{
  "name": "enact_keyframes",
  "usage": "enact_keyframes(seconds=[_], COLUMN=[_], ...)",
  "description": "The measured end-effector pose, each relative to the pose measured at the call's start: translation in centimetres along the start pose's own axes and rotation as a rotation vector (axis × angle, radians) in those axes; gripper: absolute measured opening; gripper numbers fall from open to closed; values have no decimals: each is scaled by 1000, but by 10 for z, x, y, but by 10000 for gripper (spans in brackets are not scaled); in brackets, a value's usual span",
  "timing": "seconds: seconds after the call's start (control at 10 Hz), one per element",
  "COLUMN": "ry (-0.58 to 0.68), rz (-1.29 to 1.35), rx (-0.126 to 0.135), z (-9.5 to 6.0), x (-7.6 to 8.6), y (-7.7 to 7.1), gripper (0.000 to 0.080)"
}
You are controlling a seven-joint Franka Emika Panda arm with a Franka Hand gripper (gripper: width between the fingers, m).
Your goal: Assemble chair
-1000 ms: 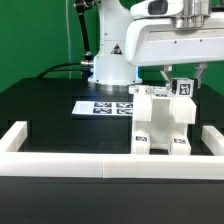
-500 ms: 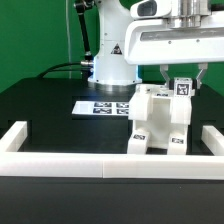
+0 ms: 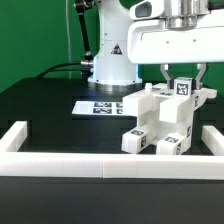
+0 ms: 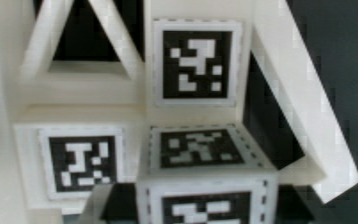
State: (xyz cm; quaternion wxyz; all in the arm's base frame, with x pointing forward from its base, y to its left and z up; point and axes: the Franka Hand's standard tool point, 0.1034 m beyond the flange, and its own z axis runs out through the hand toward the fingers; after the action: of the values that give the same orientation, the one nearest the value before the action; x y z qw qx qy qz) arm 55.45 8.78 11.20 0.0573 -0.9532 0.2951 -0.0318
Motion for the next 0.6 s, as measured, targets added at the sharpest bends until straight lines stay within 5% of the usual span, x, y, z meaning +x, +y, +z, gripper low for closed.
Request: enact_keyframes(seconds=[0.3,0.4,0.5,0.6], ry=[-1,-1,0,5], rz=[94,90,81,60], rx=[1,1,4,13], z=[0,0,-3,-10], x=[0,0,0,-1], y=[0,-1,-2,-3], gripper=[309,495,495,617])
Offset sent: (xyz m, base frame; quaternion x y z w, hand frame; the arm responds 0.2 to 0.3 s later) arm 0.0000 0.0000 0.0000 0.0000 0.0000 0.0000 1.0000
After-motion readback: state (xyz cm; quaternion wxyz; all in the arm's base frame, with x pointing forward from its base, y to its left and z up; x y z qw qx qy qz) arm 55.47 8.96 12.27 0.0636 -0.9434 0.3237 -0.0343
